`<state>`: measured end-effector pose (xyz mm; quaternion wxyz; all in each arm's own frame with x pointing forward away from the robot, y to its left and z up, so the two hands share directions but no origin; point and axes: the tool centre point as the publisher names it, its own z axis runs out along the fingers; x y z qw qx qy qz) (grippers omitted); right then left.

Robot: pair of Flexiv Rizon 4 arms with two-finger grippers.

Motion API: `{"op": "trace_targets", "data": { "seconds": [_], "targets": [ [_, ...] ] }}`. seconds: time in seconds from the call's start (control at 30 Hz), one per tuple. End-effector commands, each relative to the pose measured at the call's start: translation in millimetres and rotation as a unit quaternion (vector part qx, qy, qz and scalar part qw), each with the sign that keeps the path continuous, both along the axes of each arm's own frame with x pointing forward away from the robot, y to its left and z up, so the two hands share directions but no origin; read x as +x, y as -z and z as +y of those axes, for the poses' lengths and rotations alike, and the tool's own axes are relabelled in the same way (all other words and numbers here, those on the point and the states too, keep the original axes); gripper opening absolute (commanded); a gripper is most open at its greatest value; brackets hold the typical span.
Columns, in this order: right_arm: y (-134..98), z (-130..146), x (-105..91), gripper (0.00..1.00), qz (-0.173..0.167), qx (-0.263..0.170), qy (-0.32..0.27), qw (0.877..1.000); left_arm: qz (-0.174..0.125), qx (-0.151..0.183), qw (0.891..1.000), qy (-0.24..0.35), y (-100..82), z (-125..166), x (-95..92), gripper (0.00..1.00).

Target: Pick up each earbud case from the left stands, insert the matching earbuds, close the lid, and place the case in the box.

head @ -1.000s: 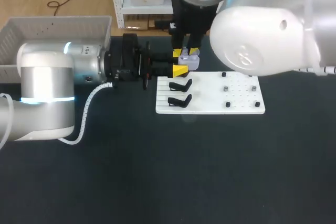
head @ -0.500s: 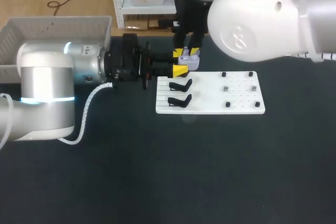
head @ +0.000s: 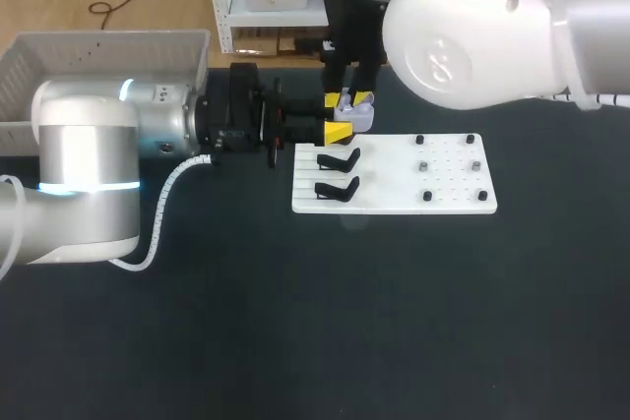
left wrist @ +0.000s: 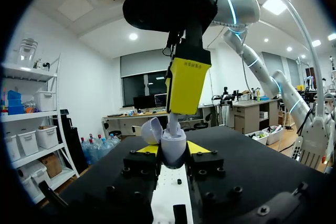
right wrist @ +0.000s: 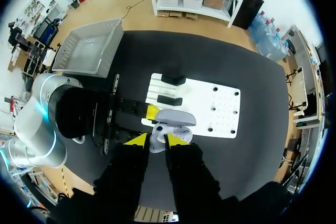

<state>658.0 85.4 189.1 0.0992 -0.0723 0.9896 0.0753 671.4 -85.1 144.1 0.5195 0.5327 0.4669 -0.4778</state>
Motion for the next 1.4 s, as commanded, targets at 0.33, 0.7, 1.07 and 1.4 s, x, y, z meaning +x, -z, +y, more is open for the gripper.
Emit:
{"op": "trace_targets", "data": {
  "seconds": [0.33, 0.7, 1.07, 1.4],
  "targets": [
    [-4, -7, 0.2, 0.0, 0.021, 0.046, -0.024, 0.998, -0.001, 0.0, 1.0, -0.003, 0.2, 0, -1.3, 0.0],
    [-1, -9, 6.8, 0.0, 0.029, 0.047, -0.039, 0.998, -0.001, 0.0, 1.0, -0.003, 0.2, 0, -1.3, 0.0],
    [-1, -8, 8.1, 0.0, 0.033, 0.043, -0.044, 0.998, -0.001, 0.0, 1.0, -0.003, 0.2, 0, -1.3, 0.0],
    [0, -9, 4.0, 0.0, 0.036, 0.04, -0.046, 0.998, -0.001, 0.0, 1.0, -0.003, 0.2, 0, -1.3, 0.0]
  ]
}}
